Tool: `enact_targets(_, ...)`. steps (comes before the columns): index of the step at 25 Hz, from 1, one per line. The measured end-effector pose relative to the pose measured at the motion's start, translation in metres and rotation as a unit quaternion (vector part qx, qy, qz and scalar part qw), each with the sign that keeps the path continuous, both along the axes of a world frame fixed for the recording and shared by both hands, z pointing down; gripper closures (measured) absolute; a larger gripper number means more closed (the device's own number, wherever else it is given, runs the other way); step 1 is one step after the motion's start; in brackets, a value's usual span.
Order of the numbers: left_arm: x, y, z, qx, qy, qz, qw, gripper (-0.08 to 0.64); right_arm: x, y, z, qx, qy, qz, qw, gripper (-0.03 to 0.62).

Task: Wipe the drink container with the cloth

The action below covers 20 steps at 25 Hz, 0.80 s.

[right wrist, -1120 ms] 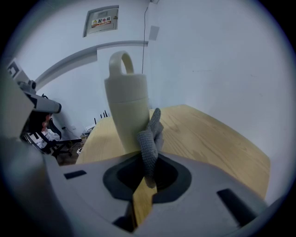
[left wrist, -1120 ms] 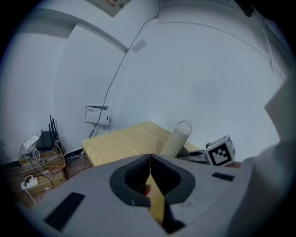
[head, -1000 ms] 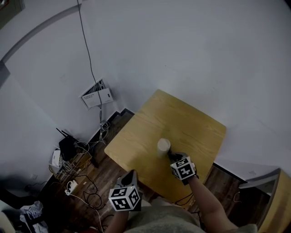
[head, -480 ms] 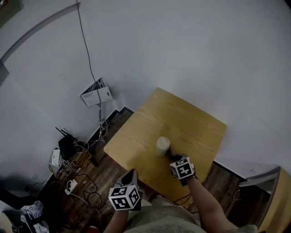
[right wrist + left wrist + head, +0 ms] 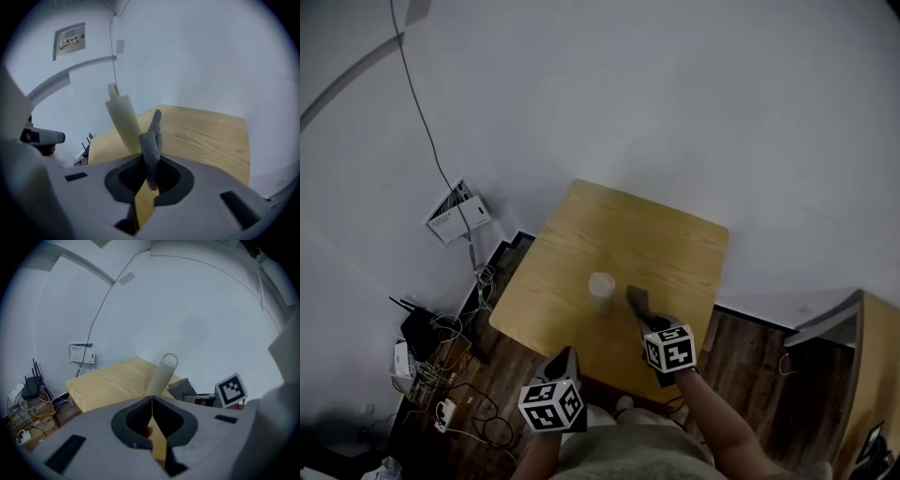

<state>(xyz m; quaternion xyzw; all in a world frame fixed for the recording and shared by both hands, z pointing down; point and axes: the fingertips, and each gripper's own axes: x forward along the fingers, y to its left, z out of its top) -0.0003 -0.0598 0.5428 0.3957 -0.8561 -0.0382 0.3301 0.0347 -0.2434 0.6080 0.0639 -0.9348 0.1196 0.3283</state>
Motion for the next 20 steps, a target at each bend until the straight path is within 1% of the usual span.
enact_targets(3, 0.007, -0.004, 0.001, 0.003, 0.005, 0.022, 0.9997, 0.557, 0.015, 0.004, -0.014, -0.006, -0.011, 0.032, 0.999, 0.574)
enact_targets(8, 0.016, -0.012, -0.002, 0.008, 0.008, 0.072, 0.9973, 0.557, 0.038, 0.017, -0.034, -0.013, -0.028, 0.079, 0.996, 0.574)
enact_targets(13, 0.027, -0.008, -0.004, 0.009, 0.017, 0.117, 0.9930, 0.557, 0.063, 0.051, -0.048, -0.023, -0.037, 0.106, 0.993, 0.574)
enact_targets(20, 0.051, 0.005, -0.007, 0.016, 0.025, 0.164, 0.9861, 0.557, 0.097, 0.089, -0.065, -0.032, -0.054, 0.149, 0.987, 0.574)
